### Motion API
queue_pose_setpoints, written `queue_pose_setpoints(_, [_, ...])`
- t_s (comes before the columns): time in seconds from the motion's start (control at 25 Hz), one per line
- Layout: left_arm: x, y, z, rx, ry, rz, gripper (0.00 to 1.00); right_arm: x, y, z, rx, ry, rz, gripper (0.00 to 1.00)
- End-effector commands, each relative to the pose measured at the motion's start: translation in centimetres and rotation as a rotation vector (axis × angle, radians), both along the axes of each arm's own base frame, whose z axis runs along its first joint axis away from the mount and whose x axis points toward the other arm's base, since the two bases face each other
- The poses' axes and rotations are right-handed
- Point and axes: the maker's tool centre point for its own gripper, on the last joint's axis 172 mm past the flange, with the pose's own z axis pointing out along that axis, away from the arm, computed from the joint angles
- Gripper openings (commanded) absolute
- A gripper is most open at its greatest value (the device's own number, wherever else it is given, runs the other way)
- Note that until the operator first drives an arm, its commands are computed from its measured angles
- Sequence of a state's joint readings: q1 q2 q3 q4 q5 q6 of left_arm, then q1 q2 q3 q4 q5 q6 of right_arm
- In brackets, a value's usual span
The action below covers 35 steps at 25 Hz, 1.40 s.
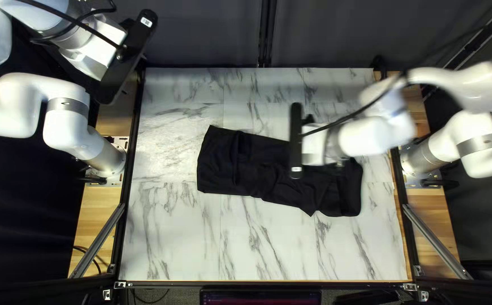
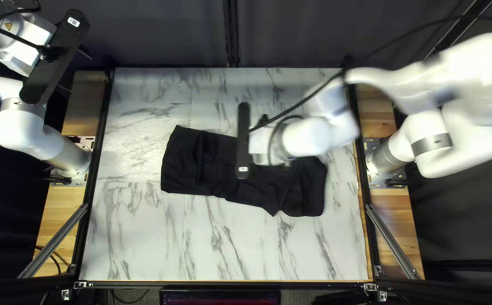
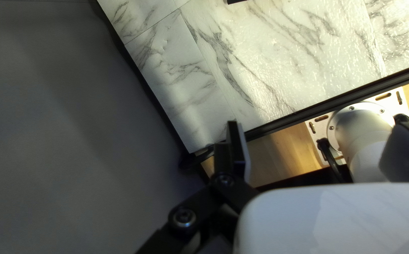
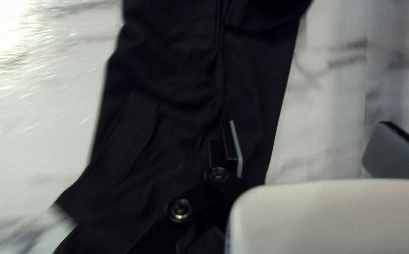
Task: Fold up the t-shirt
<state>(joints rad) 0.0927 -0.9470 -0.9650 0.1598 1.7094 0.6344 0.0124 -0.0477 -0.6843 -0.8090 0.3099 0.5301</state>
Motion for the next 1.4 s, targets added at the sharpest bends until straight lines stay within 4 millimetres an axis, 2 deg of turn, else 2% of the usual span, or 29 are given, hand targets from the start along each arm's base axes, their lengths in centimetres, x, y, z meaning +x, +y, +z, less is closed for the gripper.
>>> queue_pose_setpoints(0.04, [0.0, 0.0, 0.0, 0.0, 0.0, 0.0, 1.0, 0.1, 0.0, 0.0, 0.0, -0.001, 0.003, 1.0])
queue_pose_setpoints(0.24, [0.0, 0.0, 0.0, 0.0, 0.0, 0.0, 1.0, 0.3, -0.7, -0.3, -0.023, -0.021, -0.013, 1.0])
queue_pose_setpoints(0.56, [0.0, 0.0, 0.0, 0.0, 0.0, 0.0, 1.0, 4.2, -2.0, -0.8, -0.16, -0.113, 0.075, 1.0])
queue_pose_setpoints(0.76, [0.0, 0.0, 0.0, 0.0, 0.0, 0.0, 1.0, 7.0, -2.6, -1.8, -0.193, -0.104, 0.188, 1.0])
queue_pose_setpoints(0.88, [0.0, 0.0, 0.0, 0.0, 0.0, 0.0, 1.0, 8.0, -2.6, -2.2, -0.202, -0.078, 0.258, 1.0])
queue_pose_setpoints(1.2, [0.0, 0.0, 0.0, 0.0, 0.0, 0.0, 1.0, 8.7, -3.8, -4.0, -0.211, -0.028, 0.344, 1.0])
queue_pose_setpoints(1.4, [0.0, 0.0, 0.0, 0.0, 0.0, 0.0, 1.0, 9.2, -5.9, -4.7, -0.228, 0.003, 0.331, 1.0])
